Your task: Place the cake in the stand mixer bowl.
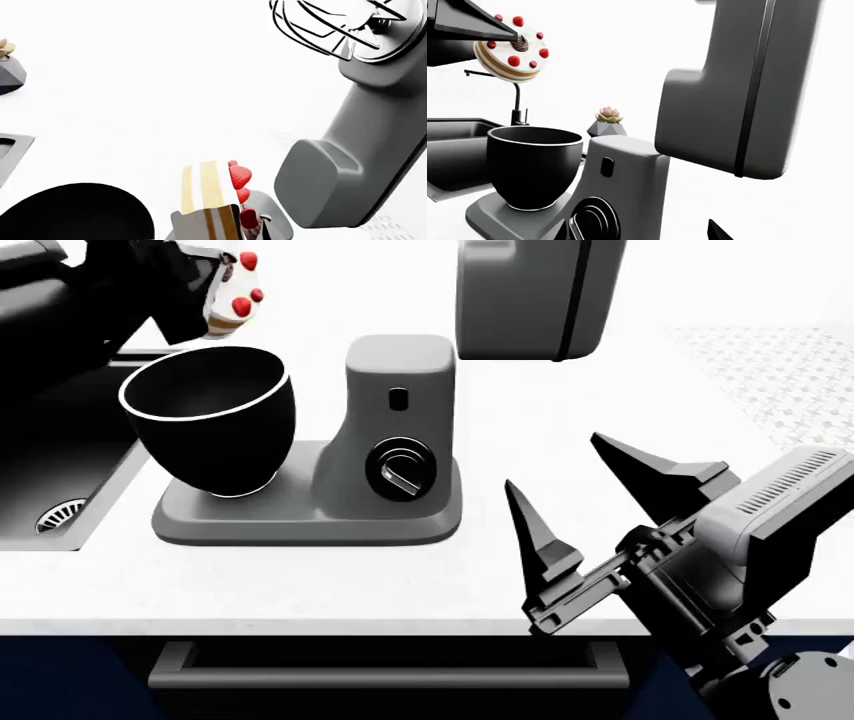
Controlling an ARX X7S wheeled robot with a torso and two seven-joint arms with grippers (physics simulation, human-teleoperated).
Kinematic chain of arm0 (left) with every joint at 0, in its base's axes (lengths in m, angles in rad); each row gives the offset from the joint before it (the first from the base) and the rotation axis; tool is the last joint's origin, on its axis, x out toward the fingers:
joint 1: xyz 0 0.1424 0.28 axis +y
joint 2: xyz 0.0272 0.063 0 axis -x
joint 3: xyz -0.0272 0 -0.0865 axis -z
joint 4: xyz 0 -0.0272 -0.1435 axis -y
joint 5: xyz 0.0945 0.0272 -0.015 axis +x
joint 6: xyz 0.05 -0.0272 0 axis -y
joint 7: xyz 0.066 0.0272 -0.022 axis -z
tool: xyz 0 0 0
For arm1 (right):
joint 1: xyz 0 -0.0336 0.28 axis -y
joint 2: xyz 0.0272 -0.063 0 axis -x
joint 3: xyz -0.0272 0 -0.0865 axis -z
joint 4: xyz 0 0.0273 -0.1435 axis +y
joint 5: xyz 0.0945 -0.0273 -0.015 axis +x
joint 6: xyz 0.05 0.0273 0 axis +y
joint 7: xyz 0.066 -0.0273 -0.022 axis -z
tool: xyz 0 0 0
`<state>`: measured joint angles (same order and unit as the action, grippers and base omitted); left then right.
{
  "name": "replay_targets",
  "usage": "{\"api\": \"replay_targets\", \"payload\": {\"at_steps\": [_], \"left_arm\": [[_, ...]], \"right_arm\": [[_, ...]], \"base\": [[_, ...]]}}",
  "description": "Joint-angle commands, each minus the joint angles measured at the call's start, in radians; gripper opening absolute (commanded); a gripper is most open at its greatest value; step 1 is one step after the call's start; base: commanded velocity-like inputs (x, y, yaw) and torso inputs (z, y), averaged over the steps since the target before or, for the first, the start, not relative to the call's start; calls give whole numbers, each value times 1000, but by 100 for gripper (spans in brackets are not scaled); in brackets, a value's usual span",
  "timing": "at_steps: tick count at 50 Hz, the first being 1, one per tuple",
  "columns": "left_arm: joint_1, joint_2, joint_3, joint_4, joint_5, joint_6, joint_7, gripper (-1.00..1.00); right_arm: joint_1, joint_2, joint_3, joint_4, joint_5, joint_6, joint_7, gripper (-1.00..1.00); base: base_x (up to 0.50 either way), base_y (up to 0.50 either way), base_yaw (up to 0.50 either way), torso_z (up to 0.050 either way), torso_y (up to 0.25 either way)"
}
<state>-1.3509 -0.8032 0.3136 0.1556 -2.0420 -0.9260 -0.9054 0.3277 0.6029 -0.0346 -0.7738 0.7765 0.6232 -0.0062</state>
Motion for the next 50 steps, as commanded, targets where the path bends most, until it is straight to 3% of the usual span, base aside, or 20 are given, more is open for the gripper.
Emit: {"api": "replay_targets", "payload": {"at_steps": [1, 28, 50], "left_arm": [[-133, 78, 164, -209, 155, -105, 38, -100], [-300, 226, 341, -563, 432, -145, 220, -100], [-370, 289, 460, -740, 564, -179, 237, -100]], "right_arm": [[2, -3, -10, 21, -9, -7, -4, 100], [13, -13, -38, 57, -28, -21, -9, 100], [12, -11, -44, 60, -26, -25, -6, 100]], "base": [[0, 0, 0, 0, 0], [0, 0, 0, 0, 0], [0, 0, 0, 0, 0]]}}
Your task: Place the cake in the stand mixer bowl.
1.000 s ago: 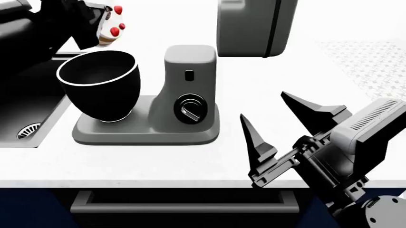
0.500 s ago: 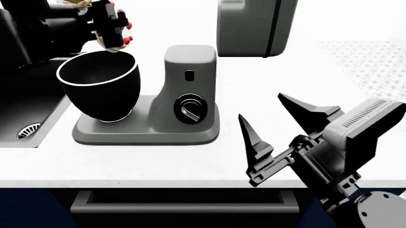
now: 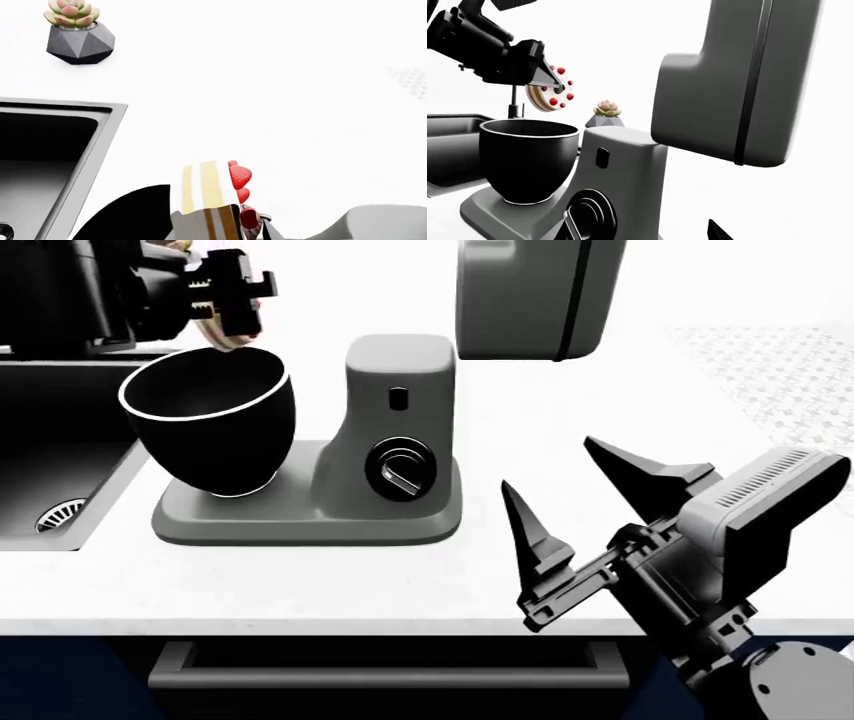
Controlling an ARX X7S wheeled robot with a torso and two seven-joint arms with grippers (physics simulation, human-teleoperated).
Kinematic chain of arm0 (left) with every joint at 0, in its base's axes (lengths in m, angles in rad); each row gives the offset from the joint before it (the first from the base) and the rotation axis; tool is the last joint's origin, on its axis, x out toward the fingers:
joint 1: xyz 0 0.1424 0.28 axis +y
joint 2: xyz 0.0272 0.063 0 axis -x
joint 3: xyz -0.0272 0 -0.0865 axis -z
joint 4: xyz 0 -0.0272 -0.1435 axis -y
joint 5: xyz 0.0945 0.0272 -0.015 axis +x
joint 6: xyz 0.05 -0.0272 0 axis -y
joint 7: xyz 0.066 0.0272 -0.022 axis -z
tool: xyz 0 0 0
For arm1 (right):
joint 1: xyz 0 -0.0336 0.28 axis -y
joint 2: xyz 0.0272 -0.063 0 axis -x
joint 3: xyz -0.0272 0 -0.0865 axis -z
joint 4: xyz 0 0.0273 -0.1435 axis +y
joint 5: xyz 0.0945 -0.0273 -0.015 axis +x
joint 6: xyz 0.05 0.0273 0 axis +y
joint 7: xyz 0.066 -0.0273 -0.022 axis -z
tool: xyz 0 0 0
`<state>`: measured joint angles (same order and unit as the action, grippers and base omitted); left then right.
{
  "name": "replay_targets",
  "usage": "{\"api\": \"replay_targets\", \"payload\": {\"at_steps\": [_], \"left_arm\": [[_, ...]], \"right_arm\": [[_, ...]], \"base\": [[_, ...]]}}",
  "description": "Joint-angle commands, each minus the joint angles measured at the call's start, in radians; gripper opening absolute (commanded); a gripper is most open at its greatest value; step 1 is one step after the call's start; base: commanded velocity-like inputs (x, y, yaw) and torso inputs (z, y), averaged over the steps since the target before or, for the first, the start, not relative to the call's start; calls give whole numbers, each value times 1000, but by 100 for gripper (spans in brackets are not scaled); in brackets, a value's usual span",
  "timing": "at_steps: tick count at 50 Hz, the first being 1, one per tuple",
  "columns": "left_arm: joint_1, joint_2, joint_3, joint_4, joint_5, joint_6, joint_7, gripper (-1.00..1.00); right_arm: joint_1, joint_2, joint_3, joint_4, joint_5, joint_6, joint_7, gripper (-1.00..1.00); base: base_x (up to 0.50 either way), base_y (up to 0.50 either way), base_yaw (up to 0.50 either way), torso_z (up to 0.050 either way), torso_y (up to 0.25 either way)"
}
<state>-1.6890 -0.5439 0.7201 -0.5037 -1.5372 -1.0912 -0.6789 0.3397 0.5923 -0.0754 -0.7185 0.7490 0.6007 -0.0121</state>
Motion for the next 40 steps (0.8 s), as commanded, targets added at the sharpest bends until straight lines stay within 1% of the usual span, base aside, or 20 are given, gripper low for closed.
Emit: {"api": "replay_targets", "payload": {"at_steps": [1, 6, 8, 18, 40], "left_arm": [[-34, 31, 63, -80, 67, -20, 11, -100], [-37, 39, 79, -101, 80, -26, 18, -100], [-37, 19, 77, -92, 72, -43, -1, -100], [-32, 30, 78, -128, 74, -40, -47, -100], [-16, 71, 146, -236, 137, -39, 33, -100]], "right_arm": [[1, 0, -5, 4, -3, -4, 1, 100], [-1, -2, -7, 16, -5, -11, -3, 100], [-3, -3, -9, 20, -10, -14, -5, 100], [0, -5, -19, 28, -19, -20, -5, 100], [-1, -4, -21, 39, -19, -27, -2, 100]], "base": [[0, 0, 0, 0, 0], [0, 0, 0, 0, 0], [0, 0, 0, 0, 10], [0, 0, 0, 0, 0], [0, 0, 0, 0, 0]]}}
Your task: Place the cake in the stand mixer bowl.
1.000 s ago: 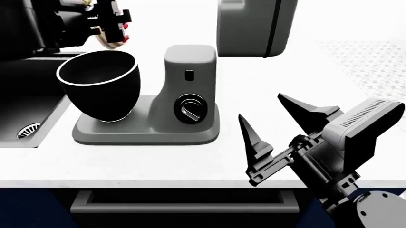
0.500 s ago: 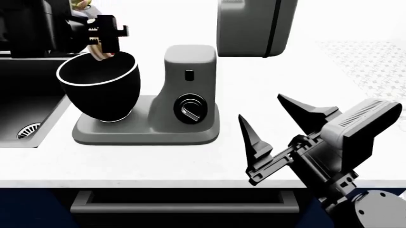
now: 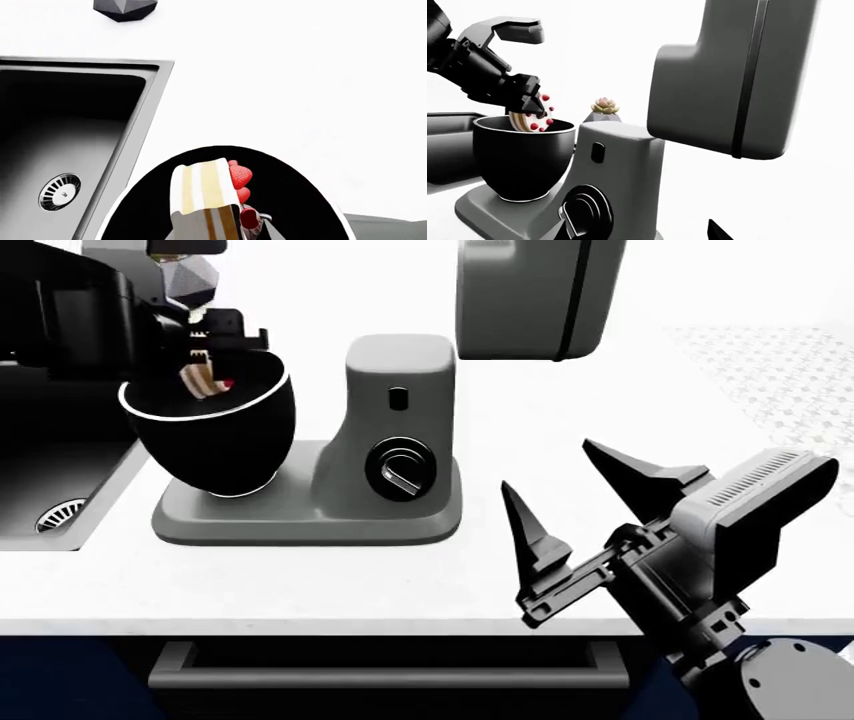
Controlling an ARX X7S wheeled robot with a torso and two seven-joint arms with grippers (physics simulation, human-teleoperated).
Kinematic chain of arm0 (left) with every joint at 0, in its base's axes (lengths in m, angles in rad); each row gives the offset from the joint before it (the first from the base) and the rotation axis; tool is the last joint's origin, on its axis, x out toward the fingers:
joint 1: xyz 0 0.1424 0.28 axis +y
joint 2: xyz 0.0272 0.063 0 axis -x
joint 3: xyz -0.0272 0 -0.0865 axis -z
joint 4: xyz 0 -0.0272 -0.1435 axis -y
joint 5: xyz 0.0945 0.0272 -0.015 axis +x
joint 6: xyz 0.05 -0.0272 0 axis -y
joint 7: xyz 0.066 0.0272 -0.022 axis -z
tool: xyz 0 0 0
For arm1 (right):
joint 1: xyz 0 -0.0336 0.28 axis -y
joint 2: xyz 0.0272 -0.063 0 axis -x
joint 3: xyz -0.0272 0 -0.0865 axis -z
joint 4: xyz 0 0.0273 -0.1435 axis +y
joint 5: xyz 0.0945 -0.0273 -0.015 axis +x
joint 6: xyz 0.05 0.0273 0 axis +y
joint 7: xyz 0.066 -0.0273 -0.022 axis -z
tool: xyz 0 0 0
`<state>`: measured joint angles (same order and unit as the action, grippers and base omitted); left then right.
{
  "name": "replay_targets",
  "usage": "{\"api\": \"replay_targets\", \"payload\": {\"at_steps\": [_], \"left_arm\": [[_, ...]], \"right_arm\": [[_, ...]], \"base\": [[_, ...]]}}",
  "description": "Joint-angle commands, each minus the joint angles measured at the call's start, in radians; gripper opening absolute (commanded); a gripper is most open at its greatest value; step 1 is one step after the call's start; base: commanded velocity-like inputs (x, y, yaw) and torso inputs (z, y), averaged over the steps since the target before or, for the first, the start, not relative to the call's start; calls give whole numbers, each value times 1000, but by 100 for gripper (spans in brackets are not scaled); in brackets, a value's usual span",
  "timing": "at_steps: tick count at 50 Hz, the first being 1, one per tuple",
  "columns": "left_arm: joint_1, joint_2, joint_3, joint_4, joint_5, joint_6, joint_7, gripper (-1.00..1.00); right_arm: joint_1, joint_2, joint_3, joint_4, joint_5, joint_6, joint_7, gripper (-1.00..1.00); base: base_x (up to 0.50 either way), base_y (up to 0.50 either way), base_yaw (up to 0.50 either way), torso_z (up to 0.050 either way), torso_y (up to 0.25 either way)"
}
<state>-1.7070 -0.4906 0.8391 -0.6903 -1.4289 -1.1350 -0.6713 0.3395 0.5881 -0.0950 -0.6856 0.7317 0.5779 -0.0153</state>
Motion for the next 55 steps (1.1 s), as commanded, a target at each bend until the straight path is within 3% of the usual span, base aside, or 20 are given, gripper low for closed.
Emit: {"api": "replay_targets", "payload": {"at_steps": [1, 19, 20, 36, 45, 55], "left_arm": [[2, 19, 28, -51, 30, 6, 28, -100], [10, 42, 52, -104, 61, 30, 80, -100], [14, 37, 41, -97, 62, 53, 64, 100], [14, -47, -61, 92, 41, 187, -41, 100], [25, -101, -119, 221, -40, 163, -114, 100], [155, -251, -248, 588, -218, 183, -248, 100]], "right_arm": [[-1, 1, -2, 6, -3, -5, 1, 100], [-5, 2, -6, 16, -8, -16, 0, 100], [-8, 1, -7, 18, -10, -19, -2, 100], [-6, -2, -19, 31, -17, -26, -4, 100], [-4, -1, -18, 30, -14, -25, 0, 100], [0, 4, 12, 8, 10, -10, 38, 100]], "base": [[0, 0, 0, 0, 0], [0, 0, 0, 0, 0], [0, 0, 3, 0, 0], [0, 0, 0, 0, 0], [0, 0, 0, 0, 0], [0, 0, 0, 0, 0]]}}
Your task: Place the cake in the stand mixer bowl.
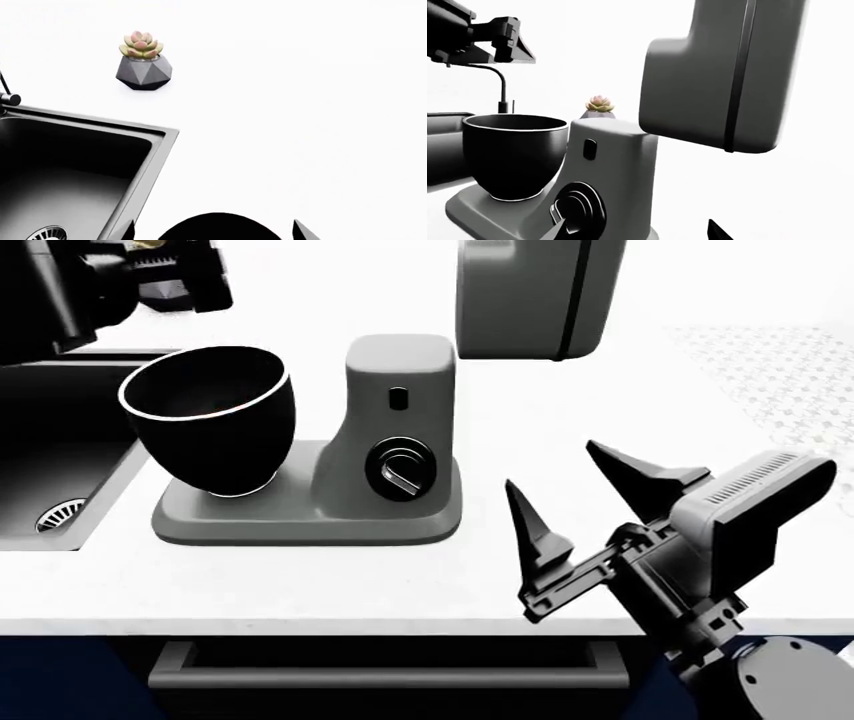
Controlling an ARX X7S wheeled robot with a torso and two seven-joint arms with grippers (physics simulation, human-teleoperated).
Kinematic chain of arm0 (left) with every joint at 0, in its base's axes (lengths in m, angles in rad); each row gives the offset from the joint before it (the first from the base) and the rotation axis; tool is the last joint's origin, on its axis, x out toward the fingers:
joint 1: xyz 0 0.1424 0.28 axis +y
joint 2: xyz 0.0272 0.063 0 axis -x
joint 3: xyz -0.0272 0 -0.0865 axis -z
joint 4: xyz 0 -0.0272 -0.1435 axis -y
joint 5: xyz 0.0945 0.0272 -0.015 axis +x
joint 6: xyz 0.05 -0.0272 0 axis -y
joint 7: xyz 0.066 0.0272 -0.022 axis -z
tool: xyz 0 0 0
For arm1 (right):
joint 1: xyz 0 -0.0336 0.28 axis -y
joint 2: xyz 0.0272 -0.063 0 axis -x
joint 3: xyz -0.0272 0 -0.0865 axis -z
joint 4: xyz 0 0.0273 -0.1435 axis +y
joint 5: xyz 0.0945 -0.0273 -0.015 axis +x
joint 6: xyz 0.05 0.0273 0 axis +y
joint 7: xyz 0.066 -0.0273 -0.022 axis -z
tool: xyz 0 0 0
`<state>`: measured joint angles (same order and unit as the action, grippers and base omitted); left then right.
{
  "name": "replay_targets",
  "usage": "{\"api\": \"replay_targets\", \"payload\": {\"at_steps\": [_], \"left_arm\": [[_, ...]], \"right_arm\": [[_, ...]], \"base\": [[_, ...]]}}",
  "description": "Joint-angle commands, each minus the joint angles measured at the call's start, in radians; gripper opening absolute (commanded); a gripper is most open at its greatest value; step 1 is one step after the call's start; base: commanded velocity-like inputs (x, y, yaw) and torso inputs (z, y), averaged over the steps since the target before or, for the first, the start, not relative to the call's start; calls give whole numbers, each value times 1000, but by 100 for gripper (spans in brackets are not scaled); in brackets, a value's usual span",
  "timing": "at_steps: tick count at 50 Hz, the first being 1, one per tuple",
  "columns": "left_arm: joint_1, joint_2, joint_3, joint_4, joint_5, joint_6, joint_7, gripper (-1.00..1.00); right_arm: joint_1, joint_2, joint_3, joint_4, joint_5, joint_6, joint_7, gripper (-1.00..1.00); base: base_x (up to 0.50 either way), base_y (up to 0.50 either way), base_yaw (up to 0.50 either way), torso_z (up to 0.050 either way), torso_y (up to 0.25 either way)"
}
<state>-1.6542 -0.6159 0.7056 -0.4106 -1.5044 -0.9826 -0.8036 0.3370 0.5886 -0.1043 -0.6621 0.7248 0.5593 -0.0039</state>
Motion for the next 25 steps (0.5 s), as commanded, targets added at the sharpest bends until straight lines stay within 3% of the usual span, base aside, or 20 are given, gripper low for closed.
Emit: {"api": "replay_targets", "payload": {"at_steps": [1, 15, 25], "left_arm": [[122, -146, -125, 356, -166, 30, -142, 100], [323, -302, -257, 781, -321, 137, -246, 100], [414, -346, -306, 955, -331, 192, -253, 100]], "right_arm": [[4, 5, 30, -23, 27, 14, 35, 100], [36, 8, 177, -155, 220, 76, 202, 100], [30, 18, 197, -233, 268, 84, 250, 100]], "base": [[0, 0, 0, 0, 0], [0, 0, 0, 0, 0], [0, 0, 0, 0, 0]]}}
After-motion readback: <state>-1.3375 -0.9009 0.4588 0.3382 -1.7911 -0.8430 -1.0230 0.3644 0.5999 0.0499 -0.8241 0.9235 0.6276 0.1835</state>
